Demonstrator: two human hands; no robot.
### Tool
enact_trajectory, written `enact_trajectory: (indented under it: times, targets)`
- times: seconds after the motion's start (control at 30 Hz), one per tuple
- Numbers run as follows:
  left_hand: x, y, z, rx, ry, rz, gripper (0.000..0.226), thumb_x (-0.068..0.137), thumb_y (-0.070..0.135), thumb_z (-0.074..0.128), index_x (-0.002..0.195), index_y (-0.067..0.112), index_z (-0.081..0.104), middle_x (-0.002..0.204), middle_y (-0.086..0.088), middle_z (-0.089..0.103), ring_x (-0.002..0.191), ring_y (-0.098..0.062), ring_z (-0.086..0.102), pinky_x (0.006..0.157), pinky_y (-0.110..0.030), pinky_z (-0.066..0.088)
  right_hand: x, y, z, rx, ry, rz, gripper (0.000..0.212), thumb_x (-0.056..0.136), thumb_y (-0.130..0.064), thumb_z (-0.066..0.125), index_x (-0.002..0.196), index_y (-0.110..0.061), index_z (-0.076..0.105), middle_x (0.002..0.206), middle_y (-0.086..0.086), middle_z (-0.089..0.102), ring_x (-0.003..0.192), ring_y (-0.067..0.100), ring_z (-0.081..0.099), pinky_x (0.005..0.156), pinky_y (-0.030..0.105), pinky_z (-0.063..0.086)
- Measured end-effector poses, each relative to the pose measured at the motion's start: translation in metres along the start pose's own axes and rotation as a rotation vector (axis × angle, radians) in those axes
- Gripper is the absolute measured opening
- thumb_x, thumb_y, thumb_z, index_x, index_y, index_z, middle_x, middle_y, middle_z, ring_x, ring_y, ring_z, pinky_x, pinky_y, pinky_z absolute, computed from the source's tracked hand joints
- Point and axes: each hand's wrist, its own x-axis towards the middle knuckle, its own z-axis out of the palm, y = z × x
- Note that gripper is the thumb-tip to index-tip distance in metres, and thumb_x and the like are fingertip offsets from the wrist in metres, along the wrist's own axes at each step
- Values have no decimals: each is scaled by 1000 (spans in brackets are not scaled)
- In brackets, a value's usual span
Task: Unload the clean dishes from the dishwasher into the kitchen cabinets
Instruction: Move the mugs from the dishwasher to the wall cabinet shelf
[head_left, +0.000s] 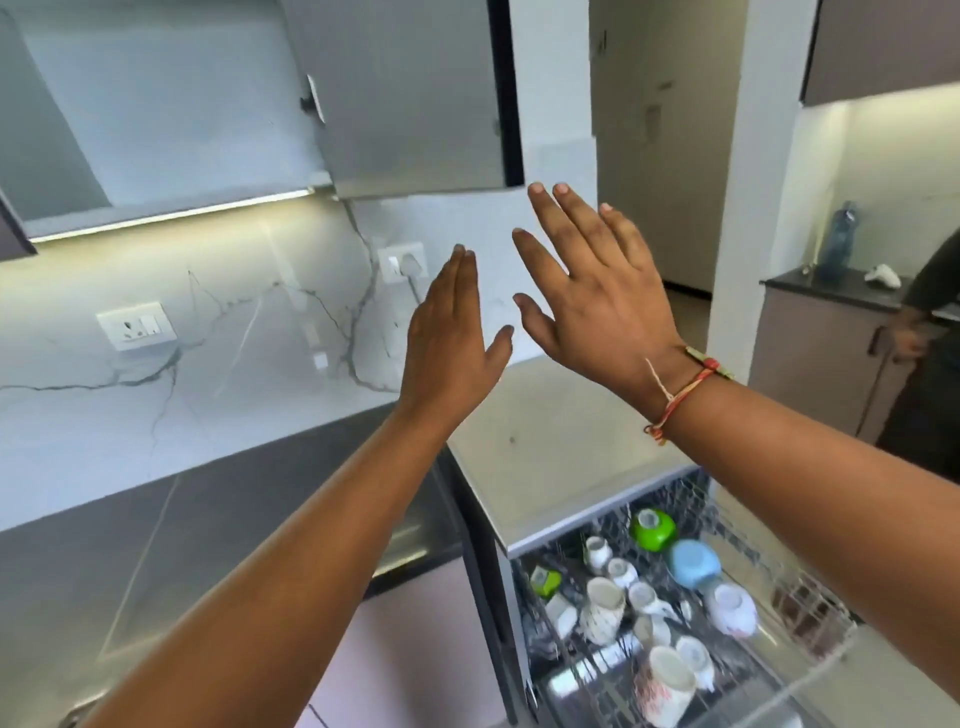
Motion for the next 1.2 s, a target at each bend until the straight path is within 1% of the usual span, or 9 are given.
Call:
enact_trajectory:
  times: [0.1,0.23,0.33,0.4,0.47,0.53,0.67,0.77,1.2]
  targets:
    - [-60,13,38,-39,-197,-28,80,94,46,54,155,12,14,163,-8,16,148,-24,21,118,-38,23,-68,-1,30,113,-153,119,50,98,-46,40,133,-13,54,155,13,39,141,30,39,107,45,36]
    - [-150,41,92,-292,-578,-260,70,96,44,55,151,10,29,154,-9,34,138,-25,37,114,-37,32,-181,-7,77,388,-568,538,55,92,-51,52,129,-10,58,137,16,56,121,35,57,94,45,51]
    - [-205,54,131,-502,-846,-615,49,93,38,61,134,13,50,121,-4,56,104,-22,57,89,-30,44,-255,-13,95,516,-886,821,52,95,-48,53,125,-5,58,126,20,62,116,37,58,94,41,47]
    - [-239,55,159,-561,-972,-780,25,88,41,65,100,19,60,89,-1,60,94,-30,62,81,-36,48,-296,-19,101,562,-1050,1004,46,96,-47,52,113,-6,60,119,21,64,112,39,59,89,39,46]
    - [-275,47,198,-583,-1091,-944,36,70,50,67,77,18,52,69,-6,53,80,-36,58,73,-38,47,-332,-24,107,608,-1121,1145,38,97,-45,52,103,-8,60,115,21,65,110,39,60,87,38,45]
    - [-307,36,234,-539,-1160,-1010,58,58,58,62,92,11,59,83,-24,58,88,-50,59,69,-38,45,-364,-28,112,626,-1136,1259,39,97,-40,54,108,-3,62,119,24,64,115,40,59,90,39,44]
    - [-311,53,244,-486,-1222,-797,62,84,45,63,135,11,50,126,-12,62,110,-32,63,88,-38,51,-418,-33,120,603,-1201,1433,44,94,-38,58,125,-6,61,129,21,61,120,36,57,96,35,44]
    - [-307,59,271,-460,-1230,-686,59,91,35,64,140,8,46,138,-9,54,124,-25,54,99,-30,43,-450,-37,134,578,-1239,1476,53,91,-40,60,131,-5,54,128,21,61,117,37,58,92,35,46]
    - [-298,31,467,-118,-1226,-310,105,77,33,82,154,6,16,154,-17,33,141,-32,34,115,-42,30,-512,-76,231,457,-1291,1409,74,82,-46,71,141,-18,36,133,18,43,114,45,53,86,46,52]
